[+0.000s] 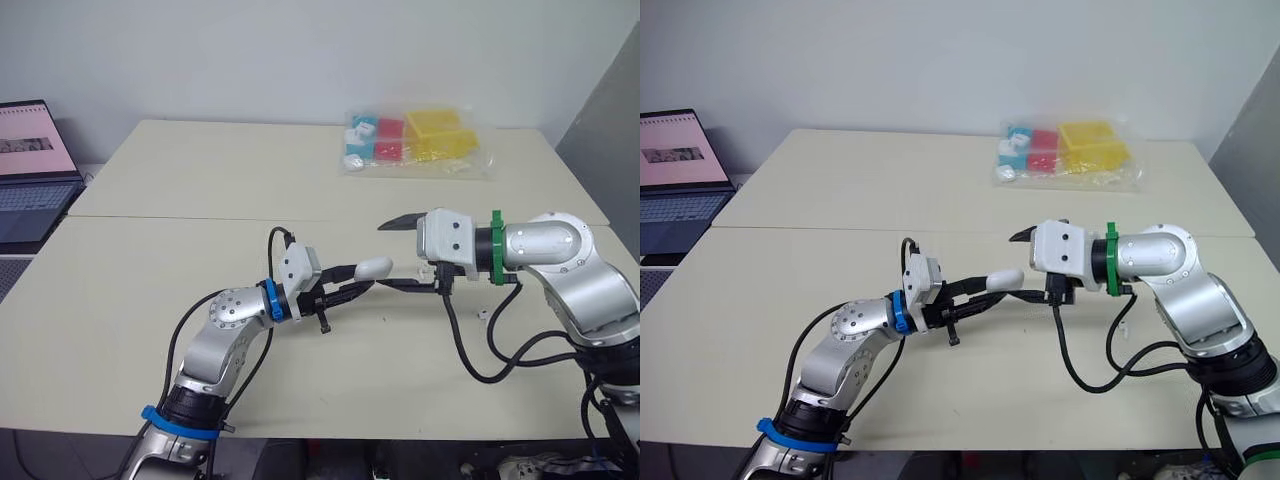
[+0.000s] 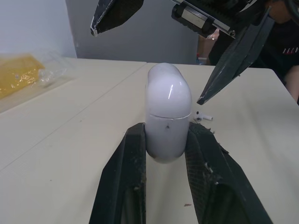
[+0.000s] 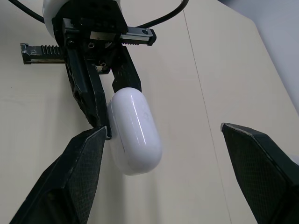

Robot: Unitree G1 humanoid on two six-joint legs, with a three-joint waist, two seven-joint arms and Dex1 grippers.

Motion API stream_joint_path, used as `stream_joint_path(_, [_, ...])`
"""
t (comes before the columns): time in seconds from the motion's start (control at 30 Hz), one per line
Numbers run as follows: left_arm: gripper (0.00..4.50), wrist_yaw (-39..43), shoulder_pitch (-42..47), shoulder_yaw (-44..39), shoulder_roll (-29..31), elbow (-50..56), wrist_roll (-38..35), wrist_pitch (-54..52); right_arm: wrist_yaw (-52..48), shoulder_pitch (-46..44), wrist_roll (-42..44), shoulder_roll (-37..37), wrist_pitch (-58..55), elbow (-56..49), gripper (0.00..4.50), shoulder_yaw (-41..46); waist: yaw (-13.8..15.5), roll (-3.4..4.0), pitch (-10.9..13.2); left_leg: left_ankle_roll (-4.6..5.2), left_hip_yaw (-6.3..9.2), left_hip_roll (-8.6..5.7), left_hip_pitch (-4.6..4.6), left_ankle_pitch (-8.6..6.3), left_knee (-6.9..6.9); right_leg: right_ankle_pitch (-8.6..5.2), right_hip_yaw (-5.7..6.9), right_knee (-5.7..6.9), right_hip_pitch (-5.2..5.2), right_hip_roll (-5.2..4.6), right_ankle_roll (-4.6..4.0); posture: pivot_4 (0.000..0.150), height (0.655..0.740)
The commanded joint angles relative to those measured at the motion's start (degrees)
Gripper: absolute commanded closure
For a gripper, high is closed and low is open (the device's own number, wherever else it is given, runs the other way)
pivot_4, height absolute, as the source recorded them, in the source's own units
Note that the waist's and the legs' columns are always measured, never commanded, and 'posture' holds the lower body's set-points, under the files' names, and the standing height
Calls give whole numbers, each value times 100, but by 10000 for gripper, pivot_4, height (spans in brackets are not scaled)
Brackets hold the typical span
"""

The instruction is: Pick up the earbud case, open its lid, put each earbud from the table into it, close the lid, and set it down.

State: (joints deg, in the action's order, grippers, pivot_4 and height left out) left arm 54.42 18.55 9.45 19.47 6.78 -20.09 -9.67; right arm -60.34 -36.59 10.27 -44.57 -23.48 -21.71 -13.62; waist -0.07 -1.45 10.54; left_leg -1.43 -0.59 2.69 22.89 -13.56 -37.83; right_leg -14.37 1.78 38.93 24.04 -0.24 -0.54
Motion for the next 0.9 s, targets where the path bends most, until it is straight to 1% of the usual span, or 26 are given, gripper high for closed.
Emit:
stream_joint_path(0.03, [37118, 22, 92, 49, -16, 158, -2, 122, 35, -154, -71, 43, 24, 18, 4186, 40, 0, 0, 0, 0, 1, 0, 0, 0, 0, 0, 0, 0, 0, 0, 0, 1500, 7400])
stream_joint_path(0.43, [37118, 98, 99, 173, 98, 205, 183, 147, 165, -288, -107, 202, -147, 79, 4186, 141, -2, 0, 0, 0, 1, 1, 0, 0, 1, 0, 1, 0, 1, 1, 0, 1500, 7400])
stream_joint_path(0.9, [37119, 100, 106, 151, 145, 243, 202, 115, 60, -485, 45, 138, -297, 111, 4186, 268, -2, 1, 1, 0, 2, 1, 2, 0, 2, -1, 2, -2, 3, 0, 0, 1500, 7400])
